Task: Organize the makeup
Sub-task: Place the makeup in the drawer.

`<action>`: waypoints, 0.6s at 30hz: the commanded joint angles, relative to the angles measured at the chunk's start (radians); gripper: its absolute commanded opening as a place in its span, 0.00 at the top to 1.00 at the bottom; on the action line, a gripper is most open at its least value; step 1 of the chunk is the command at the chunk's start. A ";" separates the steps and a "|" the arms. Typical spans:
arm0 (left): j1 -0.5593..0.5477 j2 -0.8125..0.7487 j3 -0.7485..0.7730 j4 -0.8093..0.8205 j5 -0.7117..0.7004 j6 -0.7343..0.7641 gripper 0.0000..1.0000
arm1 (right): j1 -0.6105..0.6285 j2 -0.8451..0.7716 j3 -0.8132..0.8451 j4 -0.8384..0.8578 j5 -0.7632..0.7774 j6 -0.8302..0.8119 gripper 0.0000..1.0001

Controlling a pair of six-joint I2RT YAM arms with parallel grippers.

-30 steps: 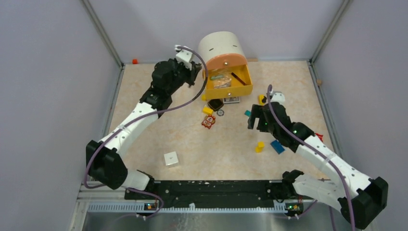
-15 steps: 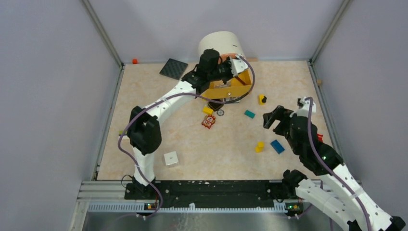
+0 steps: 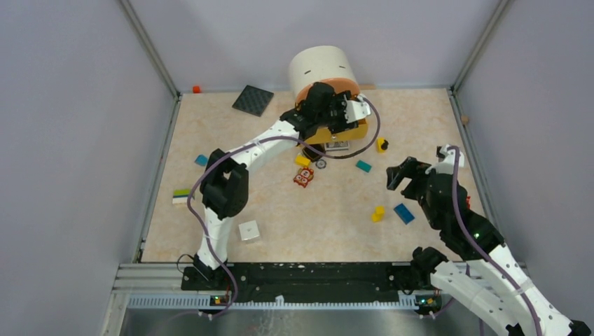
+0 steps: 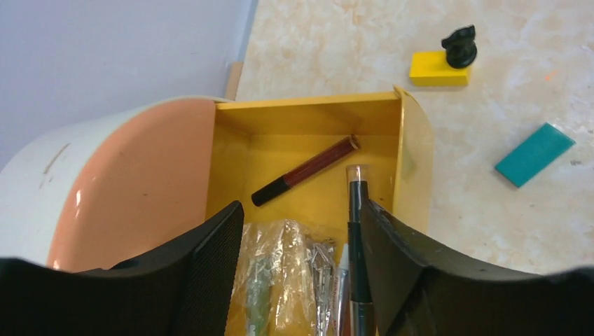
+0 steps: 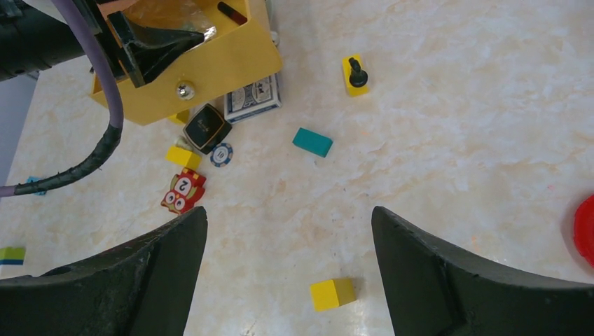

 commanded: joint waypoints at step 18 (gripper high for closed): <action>-0.021 -0.696 -0.397 0.171 -0.421 -0.736 0.08 | -0.007 0.140 -0.014 0.067 -0.045 0.002 0.15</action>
